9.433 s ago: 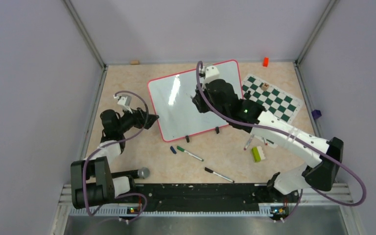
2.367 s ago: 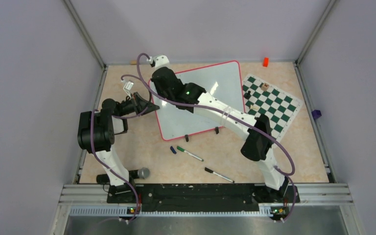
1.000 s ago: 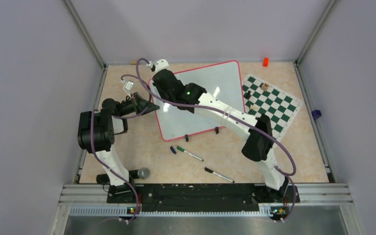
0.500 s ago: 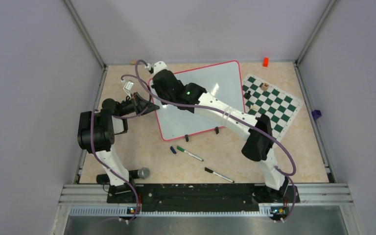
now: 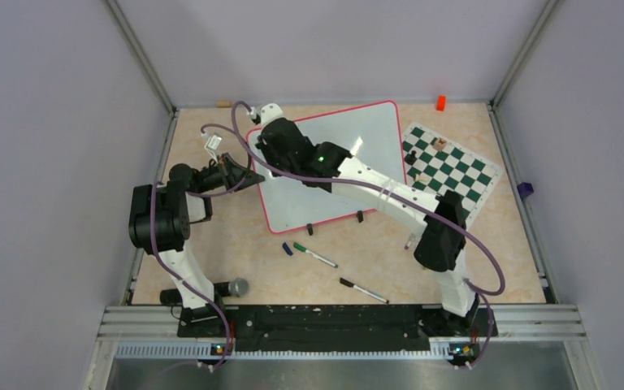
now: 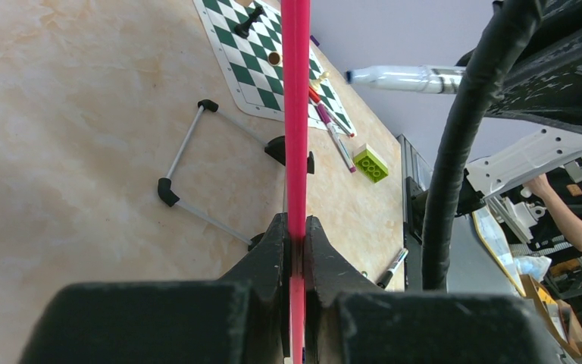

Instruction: Write a sentence on the whiteboard

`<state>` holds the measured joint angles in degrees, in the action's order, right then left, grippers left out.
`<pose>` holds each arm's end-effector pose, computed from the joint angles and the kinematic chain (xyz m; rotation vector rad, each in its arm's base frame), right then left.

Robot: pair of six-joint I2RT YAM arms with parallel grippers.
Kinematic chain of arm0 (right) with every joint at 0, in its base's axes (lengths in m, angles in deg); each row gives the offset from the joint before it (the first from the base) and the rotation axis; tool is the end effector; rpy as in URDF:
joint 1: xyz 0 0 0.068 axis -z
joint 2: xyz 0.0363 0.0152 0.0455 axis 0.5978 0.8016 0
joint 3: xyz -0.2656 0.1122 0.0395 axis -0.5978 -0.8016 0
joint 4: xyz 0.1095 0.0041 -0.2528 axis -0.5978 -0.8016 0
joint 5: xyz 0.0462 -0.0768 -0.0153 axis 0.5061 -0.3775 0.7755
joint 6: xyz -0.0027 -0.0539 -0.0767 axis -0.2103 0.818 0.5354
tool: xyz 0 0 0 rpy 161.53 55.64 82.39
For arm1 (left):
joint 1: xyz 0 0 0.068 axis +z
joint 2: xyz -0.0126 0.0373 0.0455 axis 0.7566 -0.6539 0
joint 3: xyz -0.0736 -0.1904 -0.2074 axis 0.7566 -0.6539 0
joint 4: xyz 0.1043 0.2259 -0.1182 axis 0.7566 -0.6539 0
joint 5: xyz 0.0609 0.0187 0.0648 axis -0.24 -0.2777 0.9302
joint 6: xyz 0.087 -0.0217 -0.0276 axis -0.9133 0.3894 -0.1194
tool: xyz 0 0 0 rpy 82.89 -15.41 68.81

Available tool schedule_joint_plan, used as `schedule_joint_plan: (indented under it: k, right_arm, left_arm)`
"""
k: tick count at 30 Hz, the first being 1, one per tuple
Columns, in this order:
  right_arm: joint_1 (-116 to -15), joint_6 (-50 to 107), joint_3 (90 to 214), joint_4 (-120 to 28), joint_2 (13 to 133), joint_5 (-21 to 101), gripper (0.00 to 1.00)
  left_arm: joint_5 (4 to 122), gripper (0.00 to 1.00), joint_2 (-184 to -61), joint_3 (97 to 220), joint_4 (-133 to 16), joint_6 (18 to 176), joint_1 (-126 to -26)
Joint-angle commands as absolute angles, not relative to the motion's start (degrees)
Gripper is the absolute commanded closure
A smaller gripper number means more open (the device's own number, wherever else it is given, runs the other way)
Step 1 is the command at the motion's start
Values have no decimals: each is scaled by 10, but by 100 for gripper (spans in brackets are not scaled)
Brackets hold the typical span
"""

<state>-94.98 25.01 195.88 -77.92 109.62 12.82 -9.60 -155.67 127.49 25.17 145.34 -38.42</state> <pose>0.3084 0.4456 0.3538 -0.6613 1.9910 0.3791 0.3573 -0.0171 0.1924 0.4261 1.6858 -1.5213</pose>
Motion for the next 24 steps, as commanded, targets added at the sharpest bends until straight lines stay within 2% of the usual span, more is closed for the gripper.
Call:
schedule_joint_plan:
  k: [1,17,24]
  right_arm:
    - [-940,245,1910,-704,1005,133,100]
    - [-915,252,1880,-729,986,117,100]
    - [-914,260,1816,-703,941,120,100]
  left_arm:
    - [-99,100,-1530,1274,320,1446,-387]
    - [-100,100,-1529,1273,320,1445,-387]
    - [-95,100,-1526,1268,320,1442,-387]
